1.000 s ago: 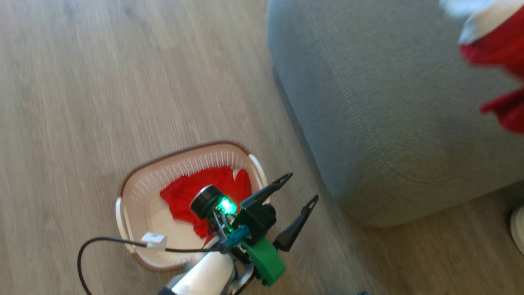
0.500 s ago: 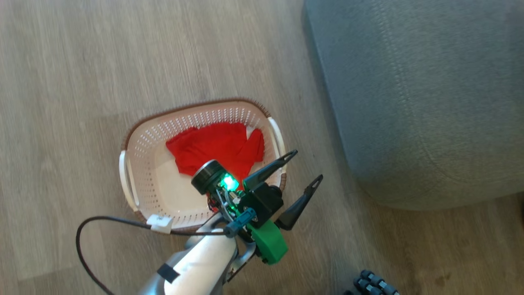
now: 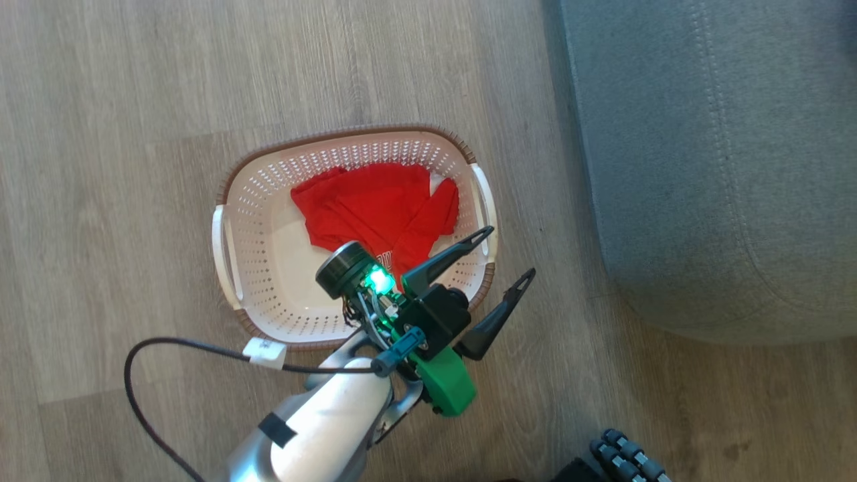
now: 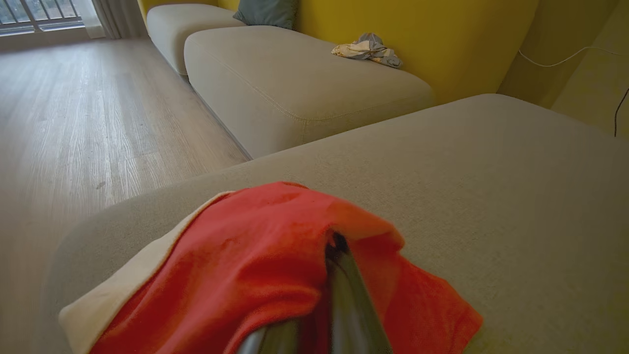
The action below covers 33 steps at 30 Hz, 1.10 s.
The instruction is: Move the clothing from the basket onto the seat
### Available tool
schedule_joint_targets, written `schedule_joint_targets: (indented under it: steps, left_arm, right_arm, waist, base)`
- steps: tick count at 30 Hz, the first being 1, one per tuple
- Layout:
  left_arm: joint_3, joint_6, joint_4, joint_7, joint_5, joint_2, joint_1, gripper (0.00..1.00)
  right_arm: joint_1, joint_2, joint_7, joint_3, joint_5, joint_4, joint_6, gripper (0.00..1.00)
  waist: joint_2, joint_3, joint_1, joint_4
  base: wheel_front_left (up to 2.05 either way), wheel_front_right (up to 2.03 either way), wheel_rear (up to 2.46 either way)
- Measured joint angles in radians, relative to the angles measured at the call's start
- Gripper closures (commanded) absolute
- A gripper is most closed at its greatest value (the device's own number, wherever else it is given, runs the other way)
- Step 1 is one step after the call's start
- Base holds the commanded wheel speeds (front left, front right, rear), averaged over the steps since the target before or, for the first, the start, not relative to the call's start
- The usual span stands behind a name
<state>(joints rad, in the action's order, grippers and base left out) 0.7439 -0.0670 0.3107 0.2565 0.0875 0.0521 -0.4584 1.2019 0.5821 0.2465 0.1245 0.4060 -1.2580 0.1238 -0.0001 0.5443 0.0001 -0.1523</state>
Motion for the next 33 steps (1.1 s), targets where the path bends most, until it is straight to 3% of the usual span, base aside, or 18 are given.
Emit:
schedule_joint_targets:
  steps: [13, 14, 15, 16, 23, 33]
  left_arm:
    - [-0.003, 0.001, 0.006, 0.0, 0.002, 0.0, -0.015, 0.0]
    - [-0.004, 0.001, 0.009, 0.0, 0.002, 0.0, -0.015, 0.0]
    - [-0.004, 0.001, 0.013, 0.0, 0.002, 0.0, -0.015, 0.0]
    - [-0.005, 0.001, 0.017, 0.0, 0.002, 0.0, -0.015, 0.0]
    - [-0.005, 0.0, 0.018, 0.0, 0.009, 0.0, -0.01, 0.0]
    - [-0.007, 0.009, -0.01, 0.0, 0.081, 0.0, 0.079, 0.0]
  right_arm:
    - [-0.062, -0.012, -0.098, 0.008, -0.026, -0.053, 0.0, 1.0]
    - [-0.065, -0.011, -0.094, 0.015, -0.026, -0.053, 0.0, 0.76]
    - [-0.066, -0.011, -0.084, 0.025, -0.026, -0.054, 0.0, 0.18]
    - [-0.066, -0.011, -0.079, 0.034, -0.025, -0.054, 0.0, 0.0]
    - [-0.071, -0.015, -0.079, 0.021, -0.049, -0.054, 0.0, 0.0]
    - [-0.142, -0.032, -0.023, -0.099, -0.063, 0.012, 0.0, 0.0]
  waist:
    - [0.0, 0.022, 0.0, 0.0]
    - [0.0, 0.02, 0.0, -0.002]
    - [0.0, 0.017, 0.0, -0.004]
    - [0.0, 0.012, 0.0, -0.006]
    - [0.0, -0.045, -0.0001, -0.016]
    - [0.0, -0.205, -0.0001, -0.018]
  base:
    - [0.0, 0.0, 0.0]
    - [0.0, 0.0, 0.0]
    - [0.0, 0.0, 0.0]
    - [0.0, 0.0, 0.0]
    - [0.0, 0.0, 0.0]
    - [0.0, 0.0, 0.0]
